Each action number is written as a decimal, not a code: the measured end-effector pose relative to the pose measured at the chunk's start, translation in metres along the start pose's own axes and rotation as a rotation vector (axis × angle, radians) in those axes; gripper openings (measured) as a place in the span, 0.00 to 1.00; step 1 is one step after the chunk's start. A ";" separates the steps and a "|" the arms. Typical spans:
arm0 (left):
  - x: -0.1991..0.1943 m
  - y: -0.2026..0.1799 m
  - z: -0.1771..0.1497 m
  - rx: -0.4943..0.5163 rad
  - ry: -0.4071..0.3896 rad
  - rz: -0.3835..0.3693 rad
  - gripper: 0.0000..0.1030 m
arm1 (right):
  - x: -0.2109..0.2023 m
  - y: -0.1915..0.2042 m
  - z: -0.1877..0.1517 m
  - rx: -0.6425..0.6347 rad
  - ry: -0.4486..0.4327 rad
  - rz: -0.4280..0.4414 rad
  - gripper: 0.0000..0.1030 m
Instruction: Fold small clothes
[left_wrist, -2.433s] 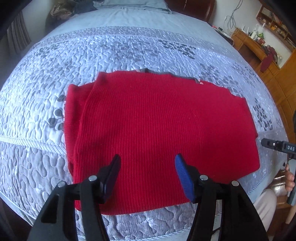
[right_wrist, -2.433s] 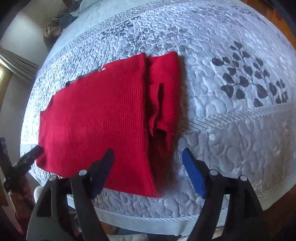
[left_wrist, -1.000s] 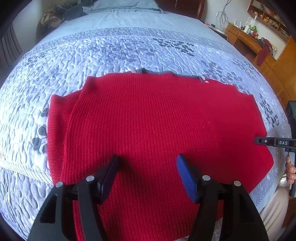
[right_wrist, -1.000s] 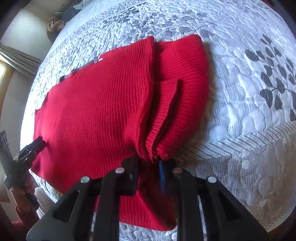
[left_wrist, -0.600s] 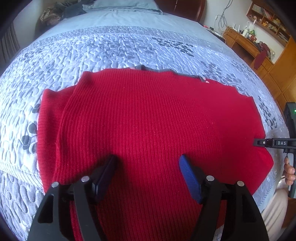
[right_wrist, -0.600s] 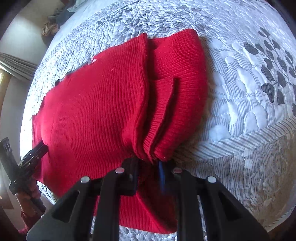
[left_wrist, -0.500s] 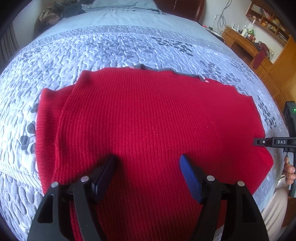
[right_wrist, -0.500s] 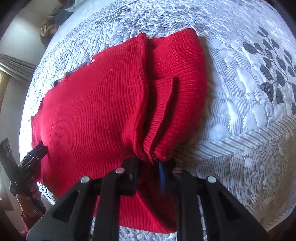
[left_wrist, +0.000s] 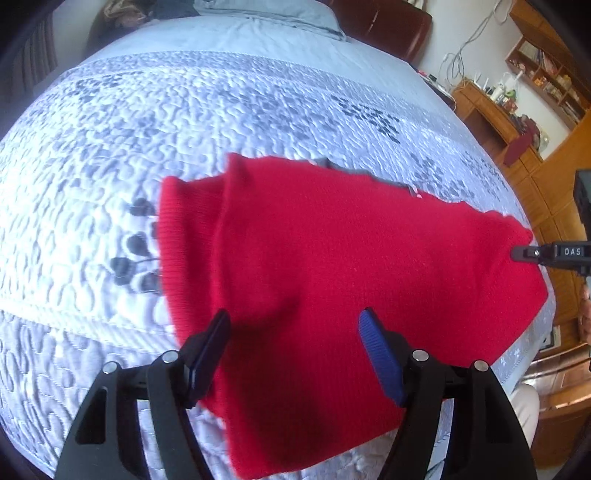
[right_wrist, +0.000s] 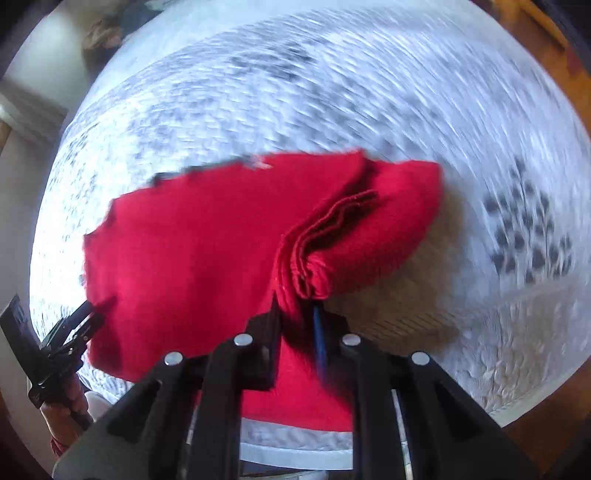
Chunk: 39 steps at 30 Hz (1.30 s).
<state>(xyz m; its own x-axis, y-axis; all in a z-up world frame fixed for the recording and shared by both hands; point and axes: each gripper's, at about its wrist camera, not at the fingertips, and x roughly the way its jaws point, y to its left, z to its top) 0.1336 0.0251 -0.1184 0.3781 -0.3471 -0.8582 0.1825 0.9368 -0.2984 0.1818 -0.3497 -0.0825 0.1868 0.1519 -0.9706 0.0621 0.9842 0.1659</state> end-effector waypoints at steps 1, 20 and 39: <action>-0.004 0.005 0.001 -0.005 -0.005 -0.003 0.70 | -0.004 0.020 0.004 -0.044 -0.007 -0.007 0.13; -0.005 0.044 0.010 -0.069 0.021 -0.009 0.70 | 0.038 0.157 -0.023 -0.346 0.035 0.200 0.54; 0.005 0.007 0.056 -0.160 0.141 -0.127 0.71 | 0.077 0.205 -0.116 -0.683 -0.040 -0.104 0.49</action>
<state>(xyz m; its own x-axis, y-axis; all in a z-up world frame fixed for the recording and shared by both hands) 0.1877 0.0273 -0.1014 0.2292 -0.4633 -0.8561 0.0697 0.8850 -0.4603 0.0951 -0.1252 -0.1438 0.2503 0.0631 -0.9661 -0.5473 0.8323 -0.0875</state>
